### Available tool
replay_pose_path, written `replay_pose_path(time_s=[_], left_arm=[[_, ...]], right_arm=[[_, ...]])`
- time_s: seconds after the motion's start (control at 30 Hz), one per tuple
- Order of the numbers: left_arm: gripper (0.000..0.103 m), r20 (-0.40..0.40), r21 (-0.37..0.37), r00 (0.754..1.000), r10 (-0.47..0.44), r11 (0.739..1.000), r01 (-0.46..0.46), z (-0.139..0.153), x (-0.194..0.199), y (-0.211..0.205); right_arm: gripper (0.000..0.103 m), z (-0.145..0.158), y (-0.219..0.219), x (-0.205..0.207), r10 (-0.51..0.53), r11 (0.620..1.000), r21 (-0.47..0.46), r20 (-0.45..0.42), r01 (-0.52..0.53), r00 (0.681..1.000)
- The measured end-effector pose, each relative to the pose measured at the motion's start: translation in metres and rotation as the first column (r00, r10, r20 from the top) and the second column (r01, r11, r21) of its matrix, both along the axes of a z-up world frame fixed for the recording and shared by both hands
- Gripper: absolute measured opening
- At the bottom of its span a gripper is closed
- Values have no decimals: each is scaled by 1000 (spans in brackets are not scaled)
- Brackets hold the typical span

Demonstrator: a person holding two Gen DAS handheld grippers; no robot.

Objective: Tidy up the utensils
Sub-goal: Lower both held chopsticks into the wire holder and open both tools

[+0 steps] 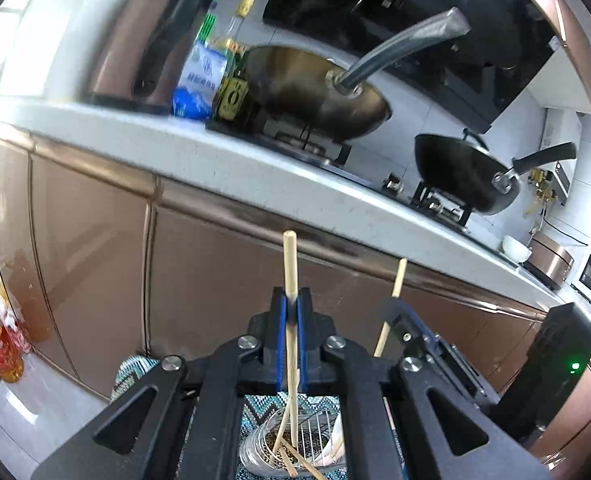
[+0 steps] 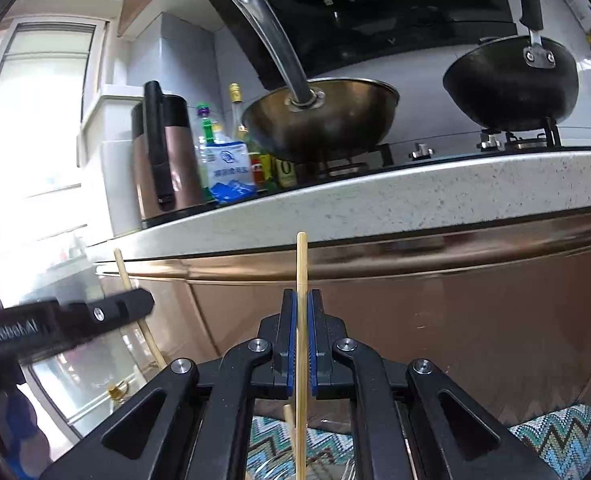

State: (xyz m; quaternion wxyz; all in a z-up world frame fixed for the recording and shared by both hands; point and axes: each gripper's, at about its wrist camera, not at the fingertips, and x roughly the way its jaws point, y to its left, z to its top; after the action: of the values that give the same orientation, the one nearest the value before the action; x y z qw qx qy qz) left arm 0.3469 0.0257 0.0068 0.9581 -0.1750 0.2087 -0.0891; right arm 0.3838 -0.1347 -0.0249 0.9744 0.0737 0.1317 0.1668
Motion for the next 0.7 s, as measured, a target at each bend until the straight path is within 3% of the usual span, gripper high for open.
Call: replay_pose_path(time_s=[0.43,0.5,0.57,0.7], left_arm=[[4,-24,50,1000,13,999,-12,-39,16,-25],[6,-22,59,1000,17,998,-16,-42,15,-25],[6,-26,56,1000,11,998,-10,-43,13,-24],[9,-17,68,1000,8,998,-6,-36,5,-23]], right_arm=[[7,-38,0,-9,-6,999,-34,-14,6,1000],[20,-39,-4,-14,-17,999,-33,-14,17,1000],[27,-37,-7,-19,-23,999,-32,-12,23,1000],[29,-24,-12,-32,-30,999,-34,8,30,1000]])
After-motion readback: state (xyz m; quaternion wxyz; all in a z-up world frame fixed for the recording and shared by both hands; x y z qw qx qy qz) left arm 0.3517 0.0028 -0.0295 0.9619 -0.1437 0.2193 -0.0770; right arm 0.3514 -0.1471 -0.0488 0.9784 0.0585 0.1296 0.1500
